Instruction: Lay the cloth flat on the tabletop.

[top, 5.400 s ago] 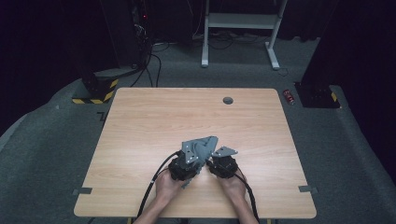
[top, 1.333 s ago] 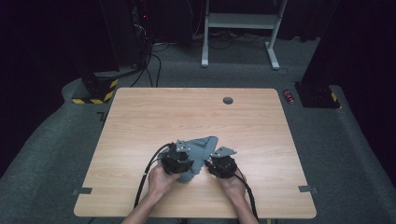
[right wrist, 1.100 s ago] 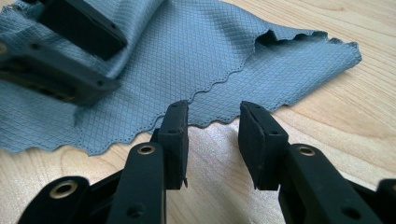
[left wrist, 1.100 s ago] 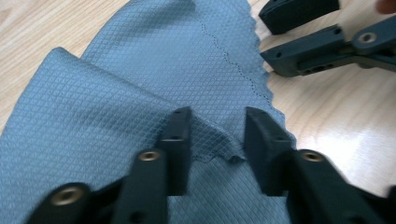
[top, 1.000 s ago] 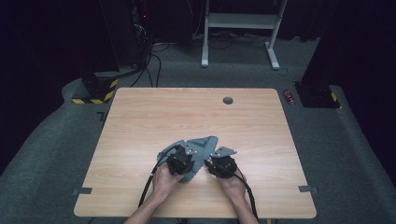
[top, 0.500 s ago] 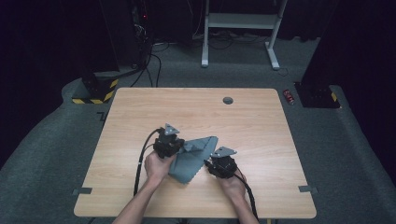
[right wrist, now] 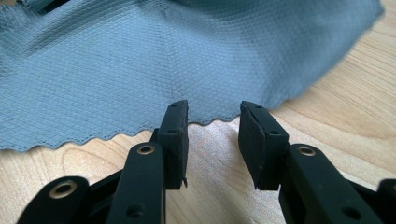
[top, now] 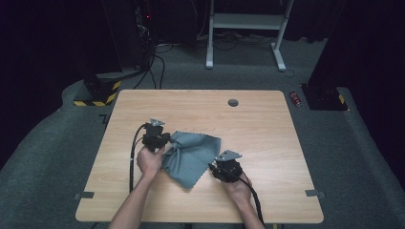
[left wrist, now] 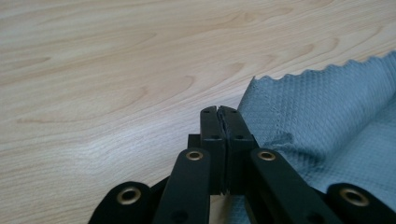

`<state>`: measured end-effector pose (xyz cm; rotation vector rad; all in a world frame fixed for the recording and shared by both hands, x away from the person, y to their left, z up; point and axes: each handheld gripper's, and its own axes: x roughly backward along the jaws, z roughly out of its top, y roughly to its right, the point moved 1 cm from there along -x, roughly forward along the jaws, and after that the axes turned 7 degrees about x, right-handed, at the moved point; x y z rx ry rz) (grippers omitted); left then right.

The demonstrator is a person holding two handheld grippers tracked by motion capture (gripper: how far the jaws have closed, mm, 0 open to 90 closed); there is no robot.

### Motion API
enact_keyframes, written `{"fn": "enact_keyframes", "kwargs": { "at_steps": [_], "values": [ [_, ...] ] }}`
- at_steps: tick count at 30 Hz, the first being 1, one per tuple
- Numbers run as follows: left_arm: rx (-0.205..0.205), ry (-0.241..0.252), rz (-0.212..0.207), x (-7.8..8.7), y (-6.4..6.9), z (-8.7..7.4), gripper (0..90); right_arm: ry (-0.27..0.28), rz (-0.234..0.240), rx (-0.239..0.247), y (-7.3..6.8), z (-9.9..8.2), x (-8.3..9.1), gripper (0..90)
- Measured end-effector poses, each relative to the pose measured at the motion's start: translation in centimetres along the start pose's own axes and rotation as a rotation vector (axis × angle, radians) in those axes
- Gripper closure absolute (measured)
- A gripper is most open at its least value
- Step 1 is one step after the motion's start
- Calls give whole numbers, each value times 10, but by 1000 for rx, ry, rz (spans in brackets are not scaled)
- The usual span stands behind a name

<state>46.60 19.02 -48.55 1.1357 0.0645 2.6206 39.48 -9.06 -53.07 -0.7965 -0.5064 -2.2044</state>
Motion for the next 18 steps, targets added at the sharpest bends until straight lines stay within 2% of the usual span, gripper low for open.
{"fn": "enact_keyframes", "kwargs": {
  "at_steps": [2,4,5,7,8,11,15,17,18],
  "values": [
    [-12,-2,2,-1,1,-1,860,0,0,0,0,0,0,628],
    [-23,7,3,2,4,-1,772,0,0,0,0,0,0,628],
    [-23,13,-7,4,5,-1,772,0,0,1,0,0,0,628],
    [-22,52,-35,15,8,-2,679,0,0,0,0,0,0,628],
    [-22,52,-35,15,8,-2,658,0,0,0,0,0,0,628],
    [-28,77,-71,30,6,-10,610,2,1,-2,0,0,0,633],
    [-43,71,-101,37,4,-21,583,6,16,-15,0,0,1,651],
    [-58,58,-109,38,4,-27,565,21,47,-14,-7,2,4,656],
    [-62,46,-115,38,5,-30,565,21,47,-14,-7,2,4,656]
  ]
}}
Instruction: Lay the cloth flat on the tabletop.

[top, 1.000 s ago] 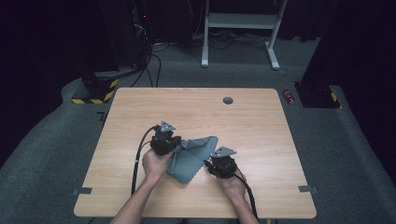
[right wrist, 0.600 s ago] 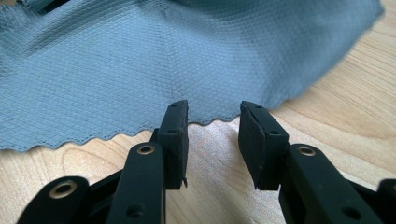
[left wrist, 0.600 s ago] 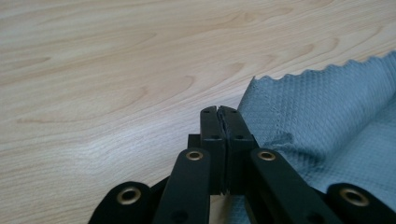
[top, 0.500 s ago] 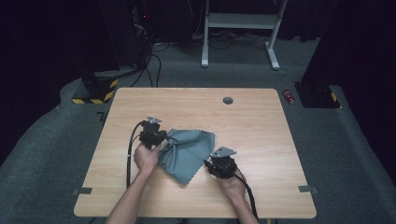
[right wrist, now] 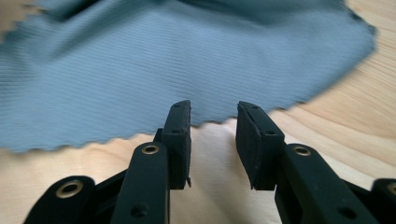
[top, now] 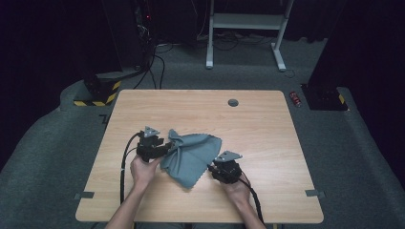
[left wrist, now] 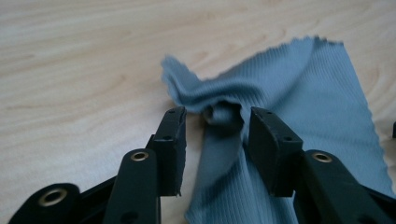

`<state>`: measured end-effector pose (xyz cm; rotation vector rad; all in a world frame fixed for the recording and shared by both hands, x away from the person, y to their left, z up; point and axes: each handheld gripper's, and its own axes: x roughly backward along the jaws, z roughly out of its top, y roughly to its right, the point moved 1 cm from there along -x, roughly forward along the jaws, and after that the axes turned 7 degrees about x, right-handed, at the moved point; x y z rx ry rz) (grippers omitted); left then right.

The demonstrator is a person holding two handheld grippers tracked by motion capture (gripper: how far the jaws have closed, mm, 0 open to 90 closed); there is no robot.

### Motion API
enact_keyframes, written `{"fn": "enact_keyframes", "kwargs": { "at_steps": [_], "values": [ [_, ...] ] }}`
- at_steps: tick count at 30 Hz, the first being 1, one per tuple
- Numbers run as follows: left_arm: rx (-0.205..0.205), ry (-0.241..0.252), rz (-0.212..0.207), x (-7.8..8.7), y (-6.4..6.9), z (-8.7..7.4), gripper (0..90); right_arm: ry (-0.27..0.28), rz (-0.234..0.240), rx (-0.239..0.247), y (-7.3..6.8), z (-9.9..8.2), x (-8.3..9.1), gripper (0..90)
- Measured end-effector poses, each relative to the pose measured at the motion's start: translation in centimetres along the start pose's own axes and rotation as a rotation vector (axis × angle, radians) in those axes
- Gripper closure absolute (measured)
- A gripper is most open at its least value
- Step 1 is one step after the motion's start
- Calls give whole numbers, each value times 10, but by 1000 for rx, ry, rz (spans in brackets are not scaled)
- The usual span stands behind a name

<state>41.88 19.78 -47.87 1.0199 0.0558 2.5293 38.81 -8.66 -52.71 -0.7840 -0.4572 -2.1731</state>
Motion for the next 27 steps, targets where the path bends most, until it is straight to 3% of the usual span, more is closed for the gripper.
{"fn": "enact_keyframes", "kwargs": {
  "at_steps": [3,7,9,11,12,13,14,15,21,23,27],
  "values": [
    [-24,-34,4,-7,3,-9,559,27,66,55,-23,9,3,651],
    [-32,-58,8,-16,4,-11,576,26,96,87,-36,15,-1,633],
    [-42,-62,3,-20,6,-12,673,8,119,101,-45,19,-8,620],
    [-43,-64,5,-22,6,-12,707,5,122,104,-46,19,-9,620],
    [-41,-71,-7,-24,5,-13,806,-17,127,106,-48,19,-13,622],
    [-41,-71,-7,-24,5,-13,842,-17,127,106,-48,19,-13,622],
    [-45,-75,-8,-26,4,-13,842,-29,127,111,-48,18,-14,629],
    [-46,-77,-10,-26,3,-13,897,-35,113,128,-49,17,-15,703],
    [-29,-69,-15,-20,-2,-11,900,-46,109,163,-41,14,-10,890],
    [-21,-64,-18,-19,-4,-10,900,-46,110,162,-40,13,-10,892],
    [-5,-51,-18,-12,-9,-10,900,-65,67,165,-29,11,-3,897]
  ]
}}
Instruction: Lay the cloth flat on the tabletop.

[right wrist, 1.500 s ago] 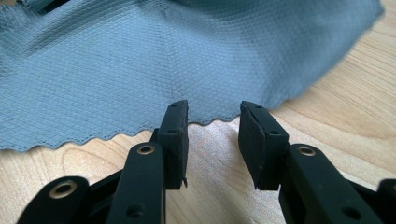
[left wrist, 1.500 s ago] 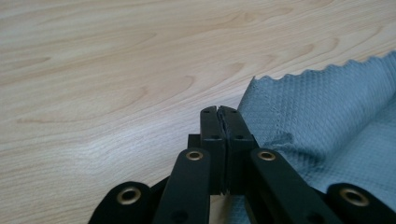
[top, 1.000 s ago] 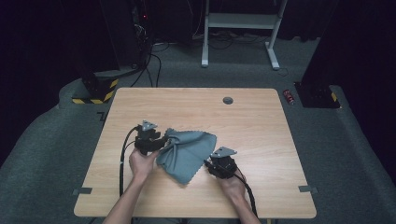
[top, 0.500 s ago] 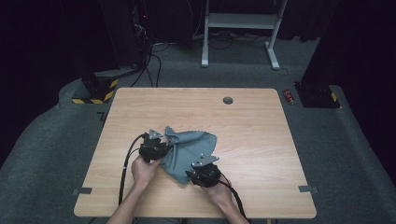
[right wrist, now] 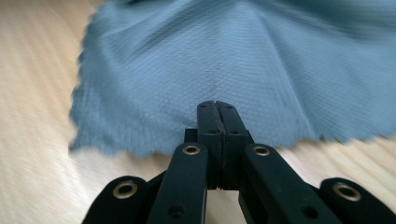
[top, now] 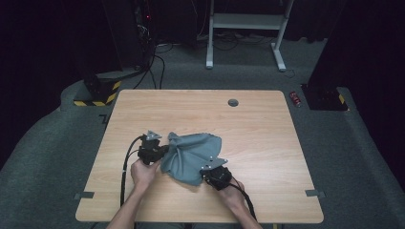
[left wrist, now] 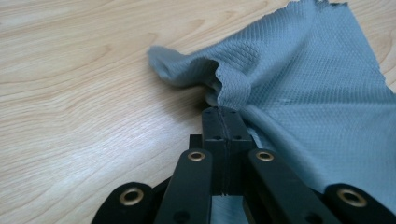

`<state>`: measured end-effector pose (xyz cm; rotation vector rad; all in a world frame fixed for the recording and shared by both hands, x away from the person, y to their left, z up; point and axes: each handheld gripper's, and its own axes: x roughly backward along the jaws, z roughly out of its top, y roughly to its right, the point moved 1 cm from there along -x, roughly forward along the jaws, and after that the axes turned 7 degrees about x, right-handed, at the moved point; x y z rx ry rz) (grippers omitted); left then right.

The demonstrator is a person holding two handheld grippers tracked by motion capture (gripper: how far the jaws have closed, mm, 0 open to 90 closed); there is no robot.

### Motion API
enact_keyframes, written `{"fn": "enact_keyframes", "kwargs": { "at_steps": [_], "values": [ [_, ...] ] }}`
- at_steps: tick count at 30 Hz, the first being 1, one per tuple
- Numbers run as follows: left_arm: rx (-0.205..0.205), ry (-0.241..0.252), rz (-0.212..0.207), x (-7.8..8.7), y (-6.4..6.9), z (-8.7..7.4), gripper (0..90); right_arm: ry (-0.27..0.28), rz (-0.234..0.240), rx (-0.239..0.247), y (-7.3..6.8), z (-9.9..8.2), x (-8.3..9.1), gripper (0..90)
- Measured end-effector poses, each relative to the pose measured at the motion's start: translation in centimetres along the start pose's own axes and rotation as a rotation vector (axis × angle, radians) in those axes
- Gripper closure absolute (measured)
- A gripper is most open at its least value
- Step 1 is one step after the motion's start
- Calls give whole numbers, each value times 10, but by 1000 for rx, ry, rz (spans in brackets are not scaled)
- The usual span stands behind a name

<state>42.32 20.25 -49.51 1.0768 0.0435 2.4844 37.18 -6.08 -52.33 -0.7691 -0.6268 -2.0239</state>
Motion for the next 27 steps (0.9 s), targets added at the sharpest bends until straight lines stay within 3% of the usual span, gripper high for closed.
{"fn": "enact_keyframes", "kwargs": {
  "at_steps": [4,8,11,12,14,16,20,27],
  "values": [
    [-15,-6,4,5,0,-2,900,4,-49,-49,22,-15,19,897],
    [-4,-3,5,6,-1,-6,894,2,-66,-73,32,-22,26,894],
    [12,0,-4,10,0,-12,787,2,-81,-88,36,-27,28,867],
    [7,-1,-6,12,1,-15,730,16,-84,-107,36,-29,32,798],
    [-6,4,-8,18,6,-22,717,22,-81,-119,35,-30,33,784],
    [-23,-1,-11,23,12,-31,680,60,-48,-133,29,-33,39,731],
    [-54,-26,6,27,21,-53,690,59,-16,-112,18,-35,40,708],
    [-91,-56,24,20,25,-63,780,25,-7,-98,15,-41,32,739]
  ]
}}
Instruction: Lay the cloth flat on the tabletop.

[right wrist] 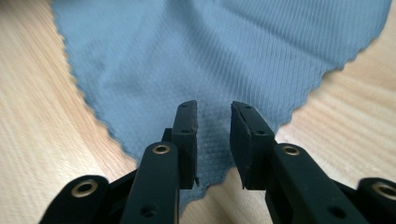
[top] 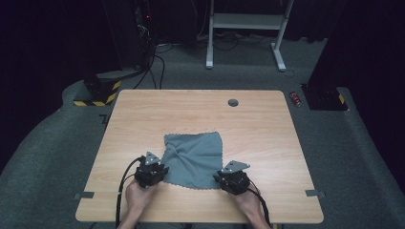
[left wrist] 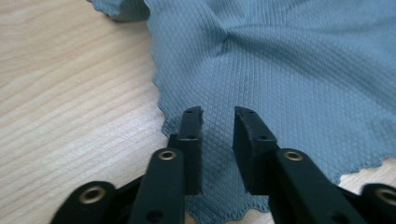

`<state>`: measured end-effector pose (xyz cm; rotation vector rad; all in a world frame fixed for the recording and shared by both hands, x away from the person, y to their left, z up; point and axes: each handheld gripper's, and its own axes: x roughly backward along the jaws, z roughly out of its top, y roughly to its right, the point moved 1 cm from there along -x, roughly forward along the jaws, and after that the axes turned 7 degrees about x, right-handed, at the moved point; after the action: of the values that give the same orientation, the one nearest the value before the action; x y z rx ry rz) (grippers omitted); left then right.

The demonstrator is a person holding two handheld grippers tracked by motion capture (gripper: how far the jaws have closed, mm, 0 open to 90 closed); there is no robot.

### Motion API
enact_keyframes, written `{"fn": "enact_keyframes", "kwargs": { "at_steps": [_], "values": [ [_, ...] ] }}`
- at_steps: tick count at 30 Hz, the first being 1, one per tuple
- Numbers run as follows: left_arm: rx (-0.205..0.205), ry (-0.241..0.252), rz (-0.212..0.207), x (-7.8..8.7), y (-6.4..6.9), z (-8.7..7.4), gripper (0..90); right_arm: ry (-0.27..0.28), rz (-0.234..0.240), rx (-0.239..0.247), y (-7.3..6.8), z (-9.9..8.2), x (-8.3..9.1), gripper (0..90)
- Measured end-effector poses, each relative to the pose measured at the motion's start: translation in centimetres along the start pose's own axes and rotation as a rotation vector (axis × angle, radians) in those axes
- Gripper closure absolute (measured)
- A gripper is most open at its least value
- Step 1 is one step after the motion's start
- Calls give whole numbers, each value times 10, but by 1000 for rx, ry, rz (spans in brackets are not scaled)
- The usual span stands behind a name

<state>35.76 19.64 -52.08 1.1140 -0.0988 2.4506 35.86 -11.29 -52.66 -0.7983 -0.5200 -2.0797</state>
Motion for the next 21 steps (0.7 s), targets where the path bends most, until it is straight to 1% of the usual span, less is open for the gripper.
{"fn": "enact_keyframes", "kwargs": {
  "at_steps": [1,2,3,4,6,7,9,10,12,13,14,15,16,17,18,19,20,21],
  "values": [
    [-13,-2,9,1,2,-1,780,6,-1,-3,0,-1,0,760],
    [-24,-7,8,1,3,-2,834,0,-3,-1,1,-2,1,807],
    [-45,-10,9,3,5,-3,870,-5,-10,5,1,-2,2,838],
    [-64,-15,8,6,8,-6,897,-8,-16,27,0,-3,4,890],
    [-66,-18,5,7,9,-8,900,-12,-17,33,0,-5,6,897],
    [-76,-26,2,11,10,-12,900,-8,-15,41,-1,-7,8,898],
    [-73,-28,-3,14,11,-15,900,-11,-14,42,-1,-8,9,898],
    [-63,-30,-15,18,11,-19,900,-16,-8,48,-2,-9,12,898],
    [-61,-25,-18,20,12,-20,899,-18,-2,43,-3,-10,13,897],
    [-72,-13,-18,21,11,-21,883,2,-5,44,-4,-9,16,870],
    [-72,-13,-18,21,11,-21,855,2,-5,44,-4,-9,16,870],
    [-62,-5,-33,20,12,-20,855,14,-5,39,-4,-9,16,843],
    [-55,3,-37,19,13,-19,777,28,-3,29,-3,-5,15,778],
    [-54,6,-40,18,13,-17,760,29,0,24,-3,-4,14,761],
    [-53,7,-39,14,15,-15,747,29,0,28,-3,-3,12,752],
    [-53,7,-39,14,15,-15,740,21,1,34,-3,-2,10,751],
    [-57,4,-38,12,16,-15,740,21,1,34,-3,-2,10,751],
    [-64,5,-35,10,16,-15,734,10,3,40,-3,-2,8,753]
  ]
}}
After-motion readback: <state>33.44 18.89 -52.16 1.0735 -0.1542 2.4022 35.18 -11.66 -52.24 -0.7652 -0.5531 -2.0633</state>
